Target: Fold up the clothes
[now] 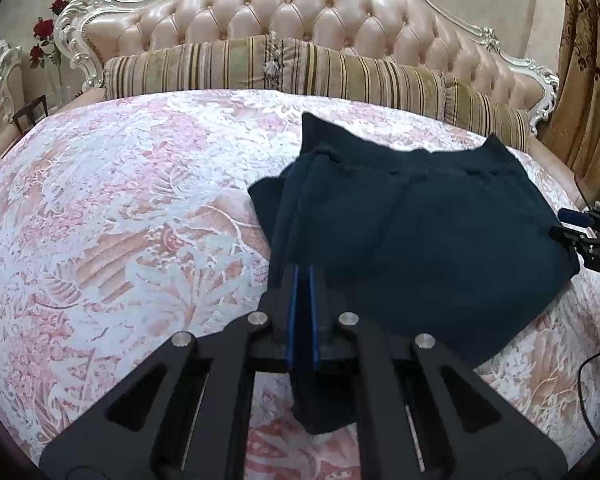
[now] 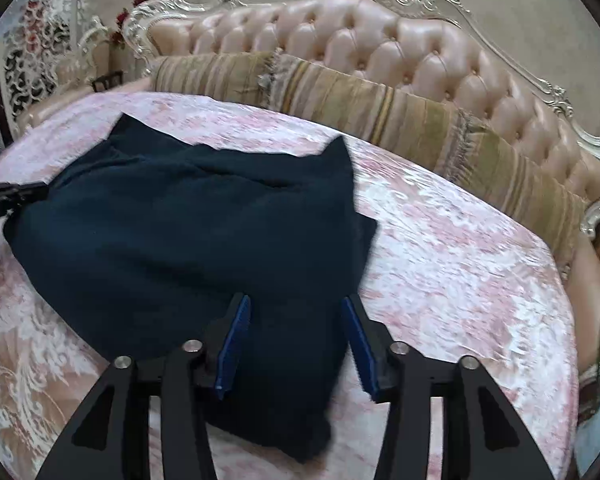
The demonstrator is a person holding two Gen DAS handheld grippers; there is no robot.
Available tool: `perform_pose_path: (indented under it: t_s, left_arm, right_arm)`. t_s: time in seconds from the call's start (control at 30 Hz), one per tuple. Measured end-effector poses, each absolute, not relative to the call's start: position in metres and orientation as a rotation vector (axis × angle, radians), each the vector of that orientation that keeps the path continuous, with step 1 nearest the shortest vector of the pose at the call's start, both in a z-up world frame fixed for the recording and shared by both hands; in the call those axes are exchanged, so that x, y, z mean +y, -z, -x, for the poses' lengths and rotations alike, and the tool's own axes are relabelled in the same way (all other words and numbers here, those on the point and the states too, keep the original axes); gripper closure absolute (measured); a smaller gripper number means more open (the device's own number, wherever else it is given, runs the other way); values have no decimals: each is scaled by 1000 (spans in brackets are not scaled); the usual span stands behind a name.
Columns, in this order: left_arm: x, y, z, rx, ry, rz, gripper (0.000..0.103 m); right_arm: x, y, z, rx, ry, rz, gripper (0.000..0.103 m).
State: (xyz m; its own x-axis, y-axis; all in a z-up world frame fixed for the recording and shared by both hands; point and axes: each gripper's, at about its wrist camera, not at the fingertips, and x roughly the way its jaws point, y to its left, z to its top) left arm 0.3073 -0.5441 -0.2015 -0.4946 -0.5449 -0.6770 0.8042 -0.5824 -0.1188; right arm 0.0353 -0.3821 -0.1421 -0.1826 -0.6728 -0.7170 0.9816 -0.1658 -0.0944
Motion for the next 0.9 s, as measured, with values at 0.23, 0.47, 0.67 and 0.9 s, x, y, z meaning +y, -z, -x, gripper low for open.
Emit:
perform_pose_path:
  t_s: [0.23,0.47,0.67,0.9]
  left_arm:
    - [-489,204,-243,442,2408,-765,95]
    - [-472,242,-202,332,2371,-945,95]
    - [-493,241,-233,475,2370,-909,95]
    - [-514,225,-274,584,2296,-845,95]
  right_arm:
    - [-373,117,-65,521,1586,-540,49]
    - [-398,150,-126,626,1487,-457,49]
    - [-396,163,-110,704,1501,-559,48]
    - [-378,152,-76,738,1544,-628,45]
